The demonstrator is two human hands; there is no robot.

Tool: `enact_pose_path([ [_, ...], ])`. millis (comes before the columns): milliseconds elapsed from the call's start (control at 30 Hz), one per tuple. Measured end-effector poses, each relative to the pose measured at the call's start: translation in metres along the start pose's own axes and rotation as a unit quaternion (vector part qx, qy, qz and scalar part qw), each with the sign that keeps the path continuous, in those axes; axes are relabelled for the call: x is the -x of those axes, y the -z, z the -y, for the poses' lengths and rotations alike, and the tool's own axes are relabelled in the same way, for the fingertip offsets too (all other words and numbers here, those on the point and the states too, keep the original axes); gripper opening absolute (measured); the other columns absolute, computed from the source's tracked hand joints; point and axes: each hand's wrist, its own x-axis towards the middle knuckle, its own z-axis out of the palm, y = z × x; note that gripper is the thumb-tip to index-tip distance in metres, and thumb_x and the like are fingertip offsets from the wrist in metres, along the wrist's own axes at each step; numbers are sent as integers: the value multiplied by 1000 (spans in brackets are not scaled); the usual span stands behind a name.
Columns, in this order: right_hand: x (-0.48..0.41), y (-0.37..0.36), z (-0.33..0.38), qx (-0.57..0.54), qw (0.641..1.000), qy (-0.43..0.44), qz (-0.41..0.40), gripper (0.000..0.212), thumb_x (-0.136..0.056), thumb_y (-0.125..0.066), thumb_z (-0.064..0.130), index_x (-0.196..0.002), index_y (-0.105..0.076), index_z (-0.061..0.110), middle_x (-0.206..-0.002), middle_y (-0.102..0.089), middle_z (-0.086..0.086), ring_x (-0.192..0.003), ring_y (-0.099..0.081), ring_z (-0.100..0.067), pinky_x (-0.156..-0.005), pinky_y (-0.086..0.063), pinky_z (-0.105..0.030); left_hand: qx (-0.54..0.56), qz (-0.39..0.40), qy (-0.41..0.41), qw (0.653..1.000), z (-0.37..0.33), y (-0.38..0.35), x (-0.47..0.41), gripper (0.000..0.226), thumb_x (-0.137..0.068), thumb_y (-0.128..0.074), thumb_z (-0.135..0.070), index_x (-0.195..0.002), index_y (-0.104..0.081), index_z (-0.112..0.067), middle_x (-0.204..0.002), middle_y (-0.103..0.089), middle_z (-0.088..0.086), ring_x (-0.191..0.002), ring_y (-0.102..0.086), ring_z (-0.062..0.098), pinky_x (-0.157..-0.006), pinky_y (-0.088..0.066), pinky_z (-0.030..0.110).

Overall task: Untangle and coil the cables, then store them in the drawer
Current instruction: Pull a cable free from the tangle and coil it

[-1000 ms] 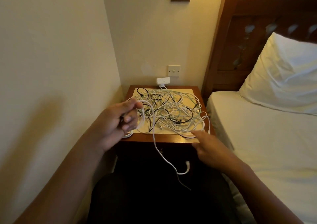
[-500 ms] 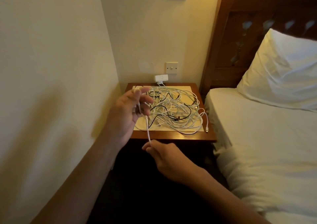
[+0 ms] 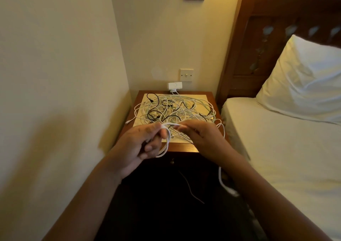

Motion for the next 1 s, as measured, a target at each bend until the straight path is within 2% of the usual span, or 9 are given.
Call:
enact_pose_path([
  [100,16,-30,-23,-3,998,-61,23,30,-108,-46,41,-120,-71,31,-104,-75,8,-94,-67,-3,-83,-58,-37,146,-81,-46,985,-10,1,-7,32,-103,-44,-27,-94,-64,-4,-55,-37,-2,-42,-33,9,-46,-31,21],
  [167,32,-50,-20,-11,994,-82,70,28,-109,-45,37,-125,-67,35,-108,-72,11,-87,-65,7,-78,-55,-27,186,-128,-83,971,-13,1,-16,32,-103,-45,-24,-103,-65,0,-60,-47,0,-47,-42,10,-50,-41,20],
  [233,43,-63,2,16,989,-74,129,29,-109,-44,33,-134,-58,38,-108,-70,8,-80,-65,2,-73,-55,-24,155,-165,-109,968,-6,-1,-28,30,-104,-47,-21,-111,-65,2,-67,-61,4,-54,-53,13,-57,-49,22],
  [367,43,-50,46,88,974,-56,200,31,-110,-42,33,-141,-47,34,-109,-69,0,-87,-66,-14,-79,-58,-35,-209,-201,-115,950,16,-4,-35,26,-107,-48,-28,-116,-66,-12,-85,-75,4,-65,-68,18,-70,-56,24],
  [467,34,-13,57,157,971,-16,182,23,-110,-41,35,-124,-57,26,-99,-68,-1,-86,-63,-18,-83,-56,-43,-431,-131,-97,888,27,10,-31,23,-107,-49,-30,-101,-67,-17,-77,-72,-2,-63,-67,9,-70,-52,24],
  [567,20,18,43,183,966,-1,181,25,-108,-45,38,-113,-65,25,-95,-69,4,-86,-62,-13,-81,-54,-36,-521,-34,-29,853,30,25,-23,30,-108,-47,-32,-87,-66,-21,-66,-65,-11,-60,-58,5,-67,-48,38],
  [700,11,44,-5,119,984,-18,130,19,-103,-55,39,-95,-70,30,-84,-67,15,-80,-61,-4,-72,-48,-29,-423,57,75,901,14,43,-7,34,-109,-45,-32,-92,-73,-21,-59,-57,1,-55,-50,13,-63,-45,30],
  [833,22,31,-32,21,992,-52,117,17,-101,-57,40,-101,-74,35,-91,-72,11,-86,-66,-12,-80,-57,-44,-230,146,129,953,4,52,6,34,-104,-54,-34,-99,-68,-4,-66,-44,11,-55,-37,15,-54,-36,19],
  [1000,31,-1,-33,-44,996,-55,51,16,-103,-59,34,-96,-73,31,-78,-66,11,-73,-61,-9,-72,-53,-46,23,79,60,995,16,44,-1,28,-95,-64,-32,-89,-64,-5,-54,-38,0,-45,-34,10,-49,-31,22],
])
